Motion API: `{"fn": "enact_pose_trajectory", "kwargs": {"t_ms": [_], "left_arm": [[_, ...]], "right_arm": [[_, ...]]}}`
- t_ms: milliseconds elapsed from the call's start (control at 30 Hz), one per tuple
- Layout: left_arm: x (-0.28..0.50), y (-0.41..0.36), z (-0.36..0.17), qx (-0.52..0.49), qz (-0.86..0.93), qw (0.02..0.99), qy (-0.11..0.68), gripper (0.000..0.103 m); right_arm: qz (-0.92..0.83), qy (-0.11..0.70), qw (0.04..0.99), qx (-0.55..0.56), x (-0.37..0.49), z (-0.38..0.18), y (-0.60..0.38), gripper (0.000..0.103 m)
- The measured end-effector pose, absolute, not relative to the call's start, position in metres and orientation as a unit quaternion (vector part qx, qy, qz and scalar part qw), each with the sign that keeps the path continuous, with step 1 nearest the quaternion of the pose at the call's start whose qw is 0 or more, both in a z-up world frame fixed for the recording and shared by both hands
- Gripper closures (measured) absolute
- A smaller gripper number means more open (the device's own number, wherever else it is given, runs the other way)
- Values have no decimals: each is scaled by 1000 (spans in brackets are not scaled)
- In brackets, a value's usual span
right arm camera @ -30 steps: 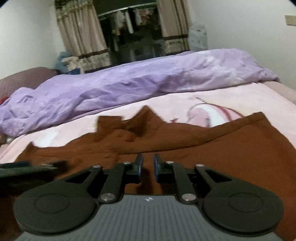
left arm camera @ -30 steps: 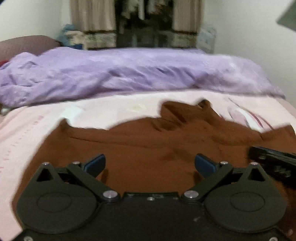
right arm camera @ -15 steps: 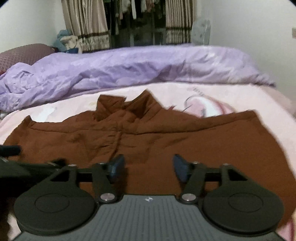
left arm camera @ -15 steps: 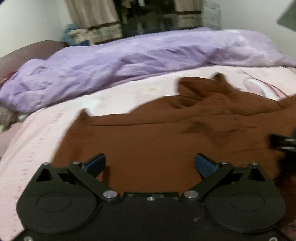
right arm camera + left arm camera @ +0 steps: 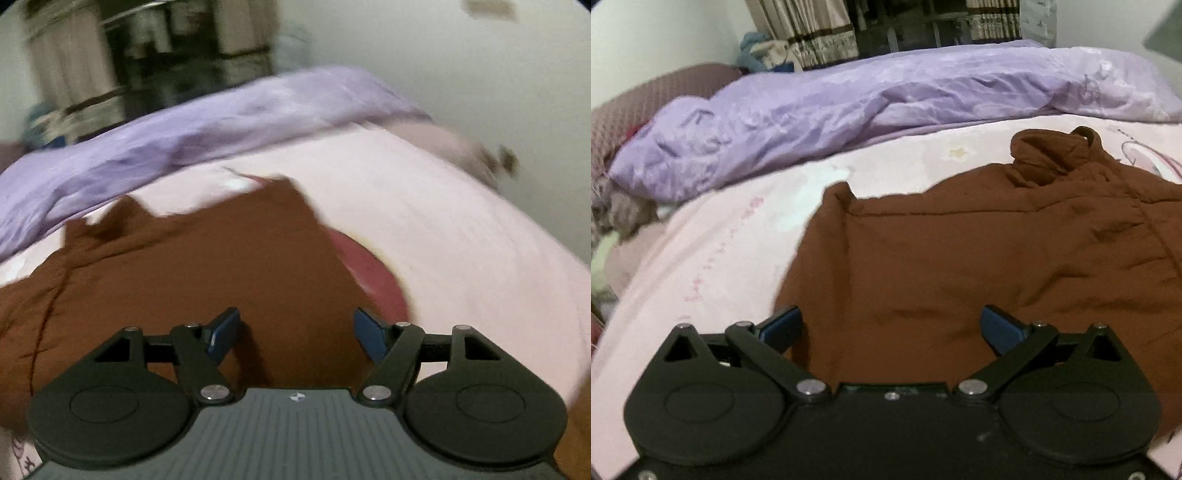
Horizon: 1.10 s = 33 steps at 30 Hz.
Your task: Fold large clothes
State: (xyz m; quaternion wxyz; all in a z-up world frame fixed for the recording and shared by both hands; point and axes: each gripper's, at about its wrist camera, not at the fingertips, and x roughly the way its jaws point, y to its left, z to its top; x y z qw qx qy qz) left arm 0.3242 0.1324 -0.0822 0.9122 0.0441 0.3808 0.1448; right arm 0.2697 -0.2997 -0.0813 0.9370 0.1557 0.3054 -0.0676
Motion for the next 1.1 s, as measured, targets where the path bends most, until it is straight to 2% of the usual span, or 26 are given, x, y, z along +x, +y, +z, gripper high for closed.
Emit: {"fn": "enact_pose_trajectory", "kwargs": {"t_ms": [33,200,400,433,467,500,533,567,833,1100], "left_arm": [[325,129,-87,43,143,910,386,0],[328,115,-96,61,137,911,384,0],[324,114,-96,61,126,913,384,0],[323,116,-96,59,124,913,385,0],[322,118,-96,56,123,913,385,0],[322,120,-95,54,122,913,386,0],[321,120,-95,53,123,913,386,0],[321,120,-94,54,125,913,385,0],[317,132,-76,59,155,915,368,0],[294,187,-55,41,192,914,355,0]], "right_arm": [[-70,309,931,181,267,-88,-311,14],[-24,333,868,368,271,-122,-343,15],[-34,303,876,373,307,-131,-326,8],[-39,299,880,367,310,-131,-324,18],[-49,300,883,358,315,-129,-319,45],[-40,300,883,358,317,-127,-318,62],[-23,291,884,366,312,-123,-322,75],[-19,280,890,360,309,-115,-318,80],[43,146,956,251,289,-16,-245,86],[172,63,975,128,293,62,-88,90]]}}
